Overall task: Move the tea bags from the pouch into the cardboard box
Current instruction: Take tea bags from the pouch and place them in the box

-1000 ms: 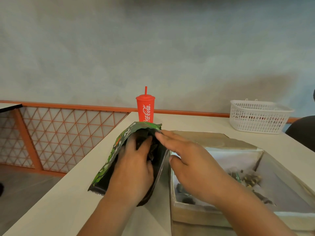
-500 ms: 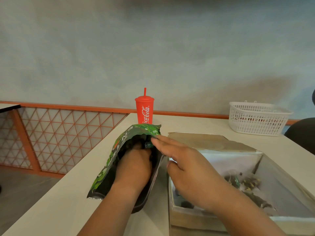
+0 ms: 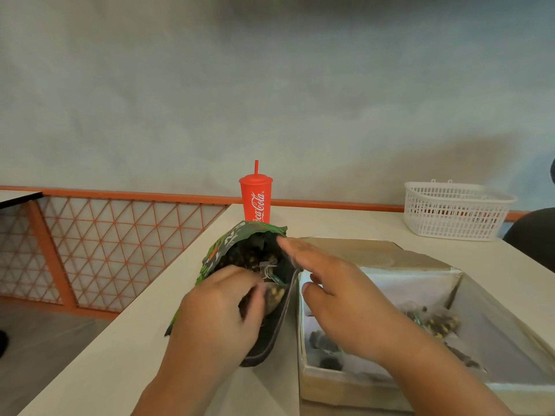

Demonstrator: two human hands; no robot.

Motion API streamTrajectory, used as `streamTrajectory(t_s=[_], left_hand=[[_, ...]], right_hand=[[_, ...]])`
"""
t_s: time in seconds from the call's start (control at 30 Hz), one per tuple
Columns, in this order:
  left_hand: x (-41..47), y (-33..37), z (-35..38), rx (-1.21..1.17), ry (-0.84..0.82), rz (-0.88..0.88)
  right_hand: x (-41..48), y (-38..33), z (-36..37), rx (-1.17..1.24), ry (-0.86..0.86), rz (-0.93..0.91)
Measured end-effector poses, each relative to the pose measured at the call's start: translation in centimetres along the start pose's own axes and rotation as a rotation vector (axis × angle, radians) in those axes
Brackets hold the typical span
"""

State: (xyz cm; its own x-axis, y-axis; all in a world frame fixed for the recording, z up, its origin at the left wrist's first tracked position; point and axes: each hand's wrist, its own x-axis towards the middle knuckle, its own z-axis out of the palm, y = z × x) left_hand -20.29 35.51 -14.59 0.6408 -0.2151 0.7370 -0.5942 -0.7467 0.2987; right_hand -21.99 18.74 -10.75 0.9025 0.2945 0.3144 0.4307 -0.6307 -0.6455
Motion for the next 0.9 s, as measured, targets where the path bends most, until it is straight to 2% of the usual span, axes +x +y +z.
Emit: streamTrajectory(t_s=[0.17,0.37,0.47,0.6,0.67,0.77,0.9], left_hand=[[-0.3,1.4,-1.2,-0.327,0.177,0.052],[-0.5,1.9,-1.1,-0.704,0.255,-0.168],[-0.6,2.2,-1.1,-0.762,0.265,-0.245],[-0.5,2.6,-0.8,-0.816,0.298,-0.315],[-0.6,2.8,-0.7,-0.825,0.299,-0.323],[-0.5,3.4,-0.6,-0.803,0.280,-0.277],[-0.7,3.8,-0.4,-0.809,0.252,-0.260]], right_hand=[[0.0,0.5,0.1,0.025,-0.015,0.033],[0.0,0.6,0.5,0.041,-0.130,0.081],[-0.1,0.1,0.3,0.065,-0.126,0.128],[-0.5,-1.3,-1.3,0.526,-0.099,0.200],[-1.0,-1.9,-1.8,0.646,-0.130,0.189],[-1.2,-2.3,-1.5,0.633,-0.193,0.144],[-1.0,-2.2,-1.0,0.598,-0.124,0.137]])
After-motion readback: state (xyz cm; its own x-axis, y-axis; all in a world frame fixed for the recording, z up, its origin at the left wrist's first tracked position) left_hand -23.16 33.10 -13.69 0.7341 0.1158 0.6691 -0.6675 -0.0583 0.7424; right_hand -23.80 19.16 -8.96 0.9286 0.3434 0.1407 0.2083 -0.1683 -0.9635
